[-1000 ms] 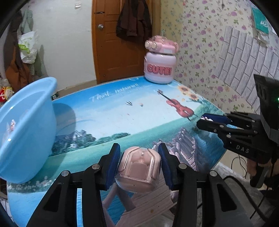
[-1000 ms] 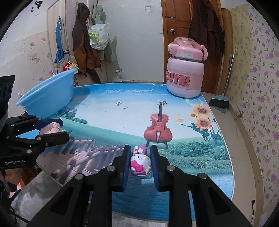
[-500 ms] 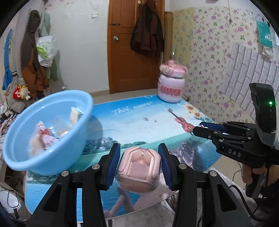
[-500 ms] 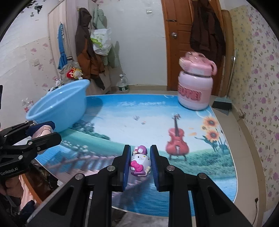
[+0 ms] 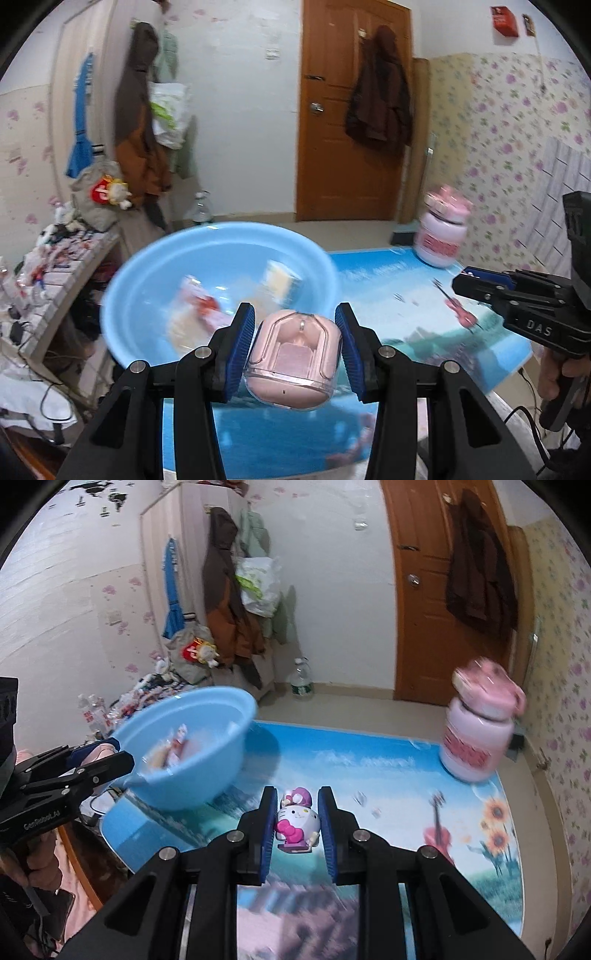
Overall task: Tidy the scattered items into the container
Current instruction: 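Carry the pink case and Hello Kitty figure over the light blue basin with both grippers, then open the left gripper to drop the pink case while the right gripper releases the figure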
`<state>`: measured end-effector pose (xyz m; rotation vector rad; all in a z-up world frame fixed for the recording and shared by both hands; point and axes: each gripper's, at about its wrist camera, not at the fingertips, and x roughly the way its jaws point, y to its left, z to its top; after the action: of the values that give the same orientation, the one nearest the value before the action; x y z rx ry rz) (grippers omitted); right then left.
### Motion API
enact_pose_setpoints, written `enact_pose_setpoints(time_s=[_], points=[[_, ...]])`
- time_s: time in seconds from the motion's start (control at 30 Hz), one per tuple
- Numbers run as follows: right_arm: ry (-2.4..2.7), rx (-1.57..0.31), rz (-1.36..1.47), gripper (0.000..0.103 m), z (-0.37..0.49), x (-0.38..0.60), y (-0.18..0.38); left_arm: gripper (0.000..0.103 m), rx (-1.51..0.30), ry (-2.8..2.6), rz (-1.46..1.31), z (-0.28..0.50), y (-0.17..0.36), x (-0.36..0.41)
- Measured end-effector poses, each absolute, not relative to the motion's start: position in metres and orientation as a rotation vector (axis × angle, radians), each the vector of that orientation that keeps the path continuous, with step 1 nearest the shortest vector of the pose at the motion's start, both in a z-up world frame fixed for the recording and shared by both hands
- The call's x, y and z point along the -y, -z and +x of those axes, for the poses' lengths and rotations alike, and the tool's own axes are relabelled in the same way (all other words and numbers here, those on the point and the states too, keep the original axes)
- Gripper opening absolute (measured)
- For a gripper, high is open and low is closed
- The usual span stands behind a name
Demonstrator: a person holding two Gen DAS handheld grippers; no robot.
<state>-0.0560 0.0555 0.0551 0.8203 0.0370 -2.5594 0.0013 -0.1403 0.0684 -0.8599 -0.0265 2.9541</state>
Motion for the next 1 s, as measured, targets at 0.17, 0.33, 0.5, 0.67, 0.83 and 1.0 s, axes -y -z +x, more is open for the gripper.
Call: enact_pose_setpoints(time_s=[0.17,0.33,0.5,0.67,0.83,1.0], points=[[2.500,-0.079,0.775,0.024,-0.066,-0.020,-0.069,0.043,0.053,-3.022,-0.863,-0.005,-0.075,0.168],[2.446,-0.109,0.764,0.024,-0.076,0.012,-0.074,0.043,0.071,-3.049,-0.939,-0.019,-0.067,0.188],[2.410,-0.120,0.782,0.024,-0.091,0.037,-0.070,0.043,0.121,-3.037,-1.053,-0.038,-0.050,0.208],[2.387,-0.123,0.819,0.024,-0.110,0.058,-0.064,0.043,0.114,-3.035,-1.093,-0.059,-0.043,0.218],[2.365,-0.143,0.822,0.024,-0.123,0.076,-0.060,0.043,0.114,-3.021,-1.113,-0.071,-0.034,0.224],[2.344,-0.153,0.840,0.024,-0.132,0.090,-0.052,0.043,0.110,-3.009,-1.129,-0.076,-0.030,0.225]])
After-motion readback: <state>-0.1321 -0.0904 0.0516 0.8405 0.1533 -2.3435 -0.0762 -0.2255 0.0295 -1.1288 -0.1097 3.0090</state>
